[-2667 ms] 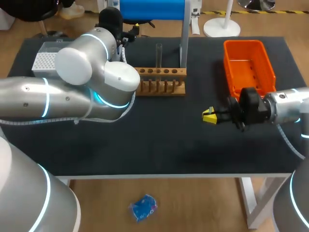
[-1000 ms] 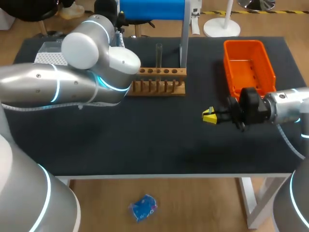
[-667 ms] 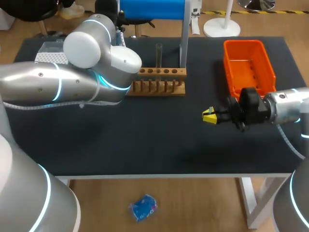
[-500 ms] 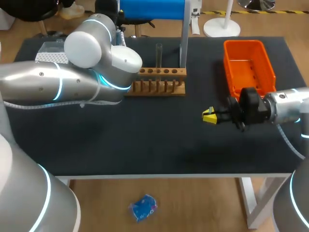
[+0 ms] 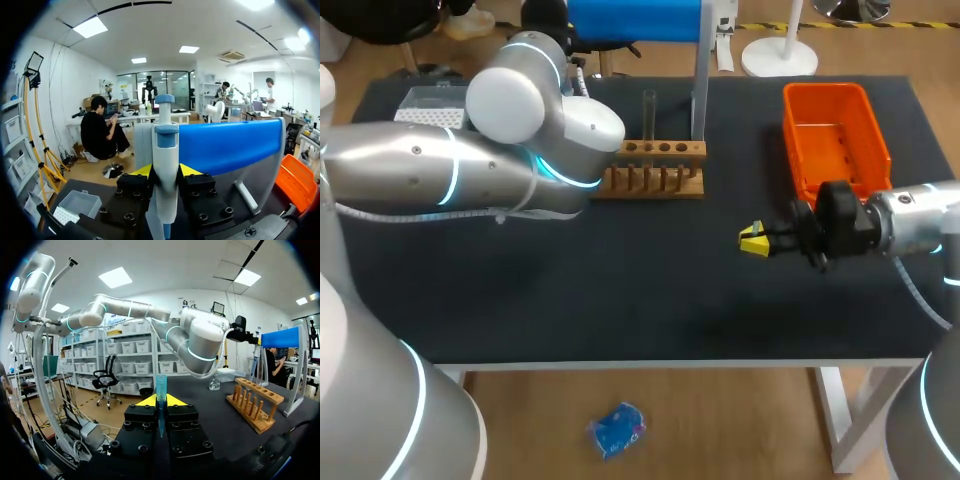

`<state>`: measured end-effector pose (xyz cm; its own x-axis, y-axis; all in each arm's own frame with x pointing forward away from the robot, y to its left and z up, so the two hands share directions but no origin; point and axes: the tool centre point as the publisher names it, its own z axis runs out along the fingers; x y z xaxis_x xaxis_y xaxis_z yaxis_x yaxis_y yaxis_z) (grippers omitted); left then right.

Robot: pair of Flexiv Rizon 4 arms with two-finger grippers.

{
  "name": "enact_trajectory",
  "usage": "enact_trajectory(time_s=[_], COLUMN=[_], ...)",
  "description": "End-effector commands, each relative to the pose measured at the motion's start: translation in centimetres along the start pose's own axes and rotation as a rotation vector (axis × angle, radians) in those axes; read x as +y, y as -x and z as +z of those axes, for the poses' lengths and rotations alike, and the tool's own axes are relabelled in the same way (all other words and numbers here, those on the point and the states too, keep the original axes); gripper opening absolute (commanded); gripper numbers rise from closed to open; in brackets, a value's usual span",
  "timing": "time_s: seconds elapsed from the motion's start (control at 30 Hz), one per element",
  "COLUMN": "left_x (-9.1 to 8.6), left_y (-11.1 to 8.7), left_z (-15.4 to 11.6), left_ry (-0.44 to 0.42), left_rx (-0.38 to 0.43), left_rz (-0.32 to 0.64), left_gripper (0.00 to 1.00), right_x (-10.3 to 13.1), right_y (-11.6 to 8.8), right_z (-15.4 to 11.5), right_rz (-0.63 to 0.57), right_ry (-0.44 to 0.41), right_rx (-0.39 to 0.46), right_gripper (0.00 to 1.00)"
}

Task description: Invert the test tube, pick up the pipette, mount the tip to pipette, aspirate from beaker and dispense into the tube, eject the tip, return the pipette, and cap with the stopper.

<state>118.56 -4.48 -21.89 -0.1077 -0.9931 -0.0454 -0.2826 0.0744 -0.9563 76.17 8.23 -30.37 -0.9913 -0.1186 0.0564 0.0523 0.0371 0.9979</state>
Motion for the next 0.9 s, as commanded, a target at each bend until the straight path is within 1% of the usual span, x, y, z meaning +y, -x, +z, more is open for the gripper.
enact_trajectory(time_s=[0.03, 0.2, 0.43, 0.73, 0.9], left_x=[-0.1, -0.3, -1.3, -3.0, -3.6], left_y=[-0.5, -0.5, -0.5, -0.5, -0.6], left_z=[-0.4, -0.9, -1.5, -2.2, -2.6], left_ry=[0.004, -0.001, -0.01, -0.04, -0.051], left_rx=[-0.012, -0.019, -0.025, -0.023, -0.022], left_rz=[-0.009, -0.012, -0.013, 0.001, 0.006], left_gripper=[0.0, 0.0, 0.0, 0.0, 0.0], right_x=[0.0, 0.0, 0.0, 0.0, 0.0], right_y=[-0.1, -0.1, -0.1, -0.1, -0.1], right_z=[-0.1, -0.1, -0.1, -0.1, -0.1], right_rz=[0.0, 0.0, 0.0, 0.0, 0.0], right_ry=[-0.002, -0.002, -0.002, -0.002, -0.002], right_rx=[0.0, 0.0, 0.0, 0.0, 0.0], right_gripper=[0.0, 0.0, 0.0, 0.0, 0.0])
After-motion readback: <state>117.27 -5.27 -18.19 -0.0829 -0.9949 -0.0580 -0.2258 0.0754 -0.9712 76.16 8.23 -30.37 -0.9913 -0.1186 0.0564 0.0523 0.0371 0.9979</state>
